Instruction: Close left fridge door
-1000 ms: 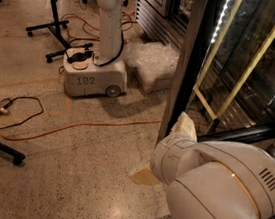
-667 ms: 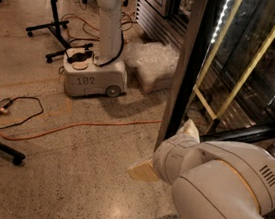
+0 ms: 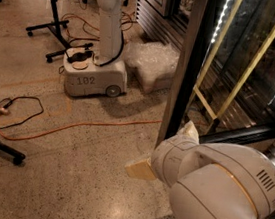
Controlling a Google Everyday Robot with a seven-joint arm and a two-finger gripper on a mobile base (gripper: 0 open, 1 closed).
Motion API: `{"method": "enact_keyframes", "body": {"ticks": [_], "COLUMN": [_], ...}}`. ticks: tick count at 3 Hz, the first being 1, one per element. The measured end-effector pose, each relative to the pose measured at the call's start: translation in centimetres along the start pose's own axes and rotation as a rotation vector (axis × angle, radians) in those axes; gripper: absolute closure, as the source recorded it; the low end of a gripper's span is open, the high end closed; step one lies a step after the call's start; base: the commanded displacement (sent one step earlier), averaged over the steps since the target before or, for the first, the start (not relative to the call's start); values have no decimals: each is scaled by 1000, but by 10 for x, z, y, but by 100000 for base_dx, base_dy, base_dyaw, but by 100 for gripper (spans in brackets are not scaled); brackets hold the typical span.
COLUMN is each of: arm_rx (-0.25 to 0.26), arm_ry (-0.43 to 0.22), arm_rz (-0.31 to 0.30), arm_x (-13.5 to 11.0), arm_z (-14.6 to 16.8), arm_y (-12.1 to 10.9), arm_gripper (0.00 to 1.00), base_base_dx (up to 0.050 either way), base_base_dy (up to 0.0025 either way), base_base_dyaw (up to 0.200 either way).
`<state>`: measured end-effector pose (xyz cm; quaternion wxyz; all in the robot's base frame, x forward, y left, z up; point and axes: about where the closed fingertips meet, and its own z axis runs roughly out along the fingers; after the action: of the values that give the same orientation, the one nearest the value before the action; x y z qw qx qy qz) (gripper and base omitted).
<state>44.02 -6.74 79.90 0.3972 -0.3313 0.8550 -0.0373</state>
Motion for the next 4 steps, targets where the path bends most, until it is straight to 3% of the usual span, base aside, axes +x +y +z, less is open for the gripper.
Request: {"method": "enact_keyframes", "body": {"ticks": [1,2,3,4], "arm_rx": [64,98,98,98], "arm_ry": [-50,-59,-59,-59], "arm_rz": [72,166,166,165], "arm_x": [7,16,16,16], "arm_z": [-11,-18,-18,-18], "arm_y": [-9,-22,-22,-22], "arm_gripper": [0,0,0,19], "base_base_dx": [0,0,0,0], "base_base_dy": [0,0,0,0], "base_base_dyaw": [0,0,0,0]}}
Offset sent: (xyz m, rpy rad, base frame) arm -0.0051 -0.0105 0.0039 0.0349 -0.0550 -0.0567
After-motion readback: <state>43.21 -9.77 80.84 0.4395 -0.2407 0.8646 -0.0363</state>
